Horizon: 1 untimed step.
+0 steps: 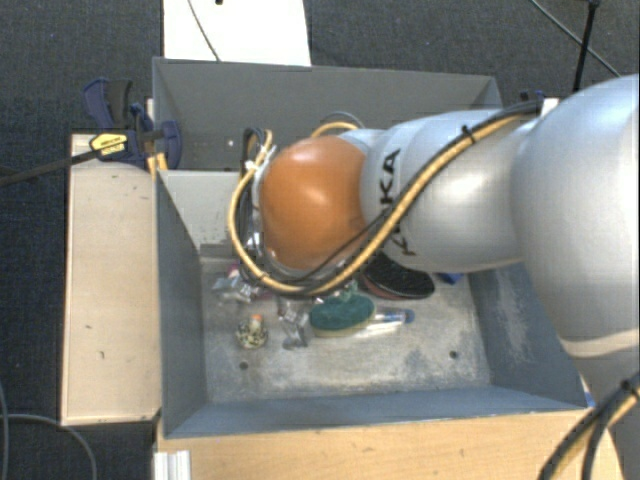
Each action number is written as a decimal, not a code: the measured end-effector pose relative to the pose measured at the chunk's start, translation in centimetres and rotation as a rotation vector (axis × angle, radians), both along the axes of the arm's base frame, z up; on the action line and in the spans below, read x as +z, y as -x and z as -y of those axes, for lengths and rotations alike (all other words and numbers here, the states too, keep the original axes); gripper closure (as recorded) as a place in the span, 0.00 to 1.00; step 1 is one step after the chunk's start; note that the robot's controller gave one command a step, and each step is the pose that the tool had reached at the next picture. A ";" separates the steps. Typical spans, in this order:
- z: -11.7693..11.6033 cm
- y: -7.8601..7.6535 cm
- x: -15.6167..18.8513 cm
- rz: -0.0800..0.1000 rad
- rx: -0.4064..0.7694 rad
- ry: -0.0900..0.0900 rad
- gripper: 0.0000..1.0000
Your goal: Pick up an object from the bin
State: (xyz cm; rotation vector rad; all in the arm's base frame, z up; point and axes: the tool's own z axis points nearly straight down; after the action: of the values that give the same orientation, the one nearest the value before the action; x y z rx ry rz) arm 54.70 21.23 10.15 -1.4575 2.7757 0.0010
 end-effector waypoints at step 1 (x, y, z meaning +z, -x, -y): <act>-1.2 0.0 1.2 0.000 0.168 0.000 0.00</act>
Offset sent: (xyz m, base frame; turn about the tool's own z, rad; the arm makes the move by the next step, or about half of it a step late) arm -0.0008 0.0105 0.0111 -0.1704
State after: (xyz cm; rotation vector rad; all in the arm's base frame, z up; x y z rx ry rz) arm 54.70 22.39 11.37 -1.6849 2.6433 0.0021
